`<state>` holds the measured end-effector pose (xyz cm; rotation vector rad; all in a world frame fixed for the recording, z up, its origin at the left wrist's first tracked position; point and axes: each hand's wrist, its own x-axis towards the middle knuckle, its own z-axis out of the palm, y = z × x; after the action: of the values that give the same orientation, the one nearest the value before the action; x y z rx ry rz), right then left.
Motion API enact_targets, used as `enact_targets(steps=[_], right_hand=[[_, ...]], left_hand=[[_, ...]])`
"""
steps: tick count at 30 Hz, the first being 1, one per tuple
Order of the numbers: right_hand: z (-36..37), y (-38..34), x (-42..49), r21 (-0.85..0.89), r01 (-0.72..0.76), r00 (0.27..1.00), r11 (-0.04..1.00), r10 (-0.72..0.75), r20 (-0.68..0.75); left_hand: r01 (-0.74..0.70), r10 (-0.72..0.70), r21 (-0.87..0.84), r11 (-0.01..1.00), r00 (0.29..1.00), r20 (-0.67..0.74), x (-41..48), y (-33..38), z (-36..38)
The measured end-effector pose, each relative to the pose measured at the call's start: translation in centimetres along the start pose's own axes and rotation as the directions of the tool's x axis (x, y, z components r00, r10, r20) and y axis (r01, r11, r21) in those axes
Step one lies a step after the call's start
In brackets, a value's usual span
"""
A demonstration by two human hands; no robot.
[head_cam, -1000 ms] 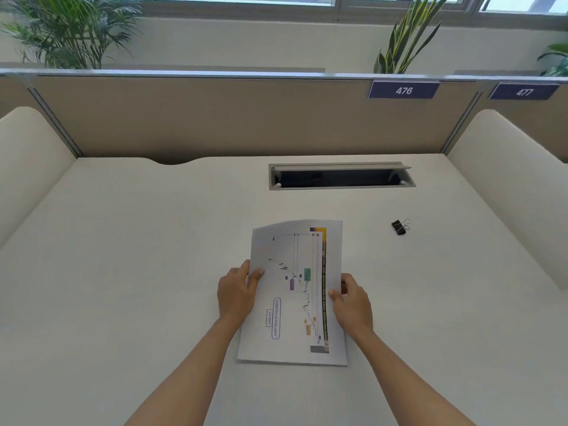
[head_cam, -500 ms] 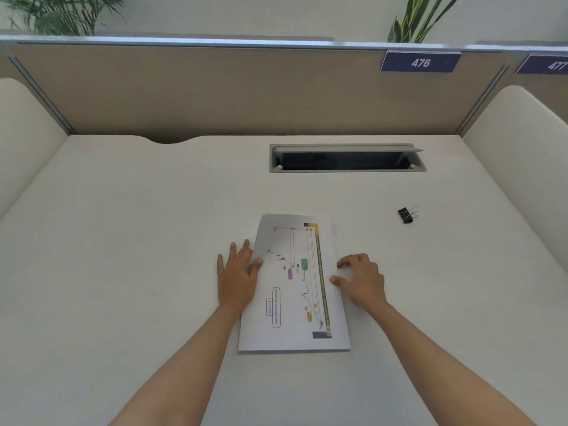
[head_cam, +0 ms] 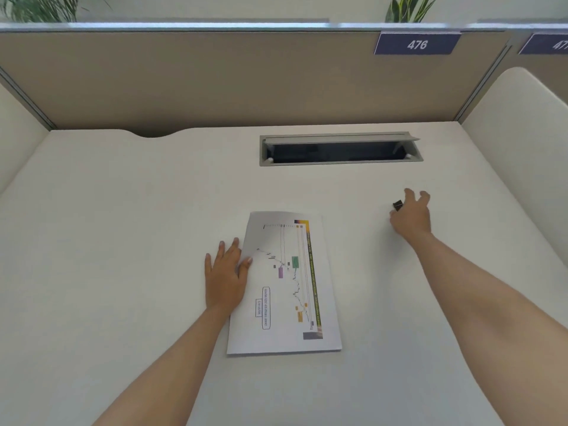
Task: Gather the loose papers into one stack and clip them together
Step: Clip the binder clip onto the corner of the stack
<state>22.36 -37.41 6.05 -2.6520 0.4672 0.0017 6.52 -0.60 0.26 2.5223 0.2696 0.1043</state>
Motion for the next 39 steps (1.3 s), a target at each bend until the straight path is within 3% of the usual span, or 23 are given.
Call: enact_targets(steps=[4, 14, 17, 22, 27, 32, 36, 39], right_hand=[[-0.4, 0.5, 1.5, -0.053, -0.101, 0.995, 0.993, 0.101, -0.004], [-1.1, 0.6, 2.8, 0.12, -0.242, 0.967, 0.963, 0.25, -0.051], [-1.2, 0.1, 2.3, 0.254, -0.304, 0.95, 0.918, 0.311, 0.013], [-1.1, -0.6, 1.2, 0.465, -0.477, 0.878, 0.745, 0.426, 0.218], [-0.8, -2.3, -1.2, 0.596, -0.555, 0.826, 0.58, 0.303, 0.475], [-0.5, -4.6, -5.8, 0.553, -0.707, 0.666, 0.442, 0.151, 0.731], [1.1, -6.9, -9.3, 0.649, -0.591, 0.749, 0.479, 0.026, 0.663], [2.5, -8.2, -11.9, 0.639, -0.472, 0.786, 0.607, -0.038, 0.617]], left_hand=[[-0.006, 0.006, 0.01, 1.0, 1.0, -0.006, 0.0, 0.0, 0.0], [0.011, -0.011, -0.023, 1.0, 1.0, -0.007, 0.0, 0.1, -0.1], [0.017, -0.017, -0.031, 0.999, 1.0, -0.009, 0.0, 0.1, 0.0], [0.015, -0.016, -0.022, 1.0, 1.0, -0.015, 0.0, 0.1, 0.0], [0.012, -0.012, -0.012, 1.0, 1.0, -0.015, 0.0, 0.2, -0.1], [0.016, -0.016, -0.023, 1.0, 1.0, -0.007, -0.1, 0.2, -0.2], [0.013, -0.013, -0.031, 0.999, 1.0, -0.005, -0.2, 0.2, -0.3], [0.006, -0.006, -0.032, 0.999, 1.0, 0.0, -0.2, 0.1, -0.3]])
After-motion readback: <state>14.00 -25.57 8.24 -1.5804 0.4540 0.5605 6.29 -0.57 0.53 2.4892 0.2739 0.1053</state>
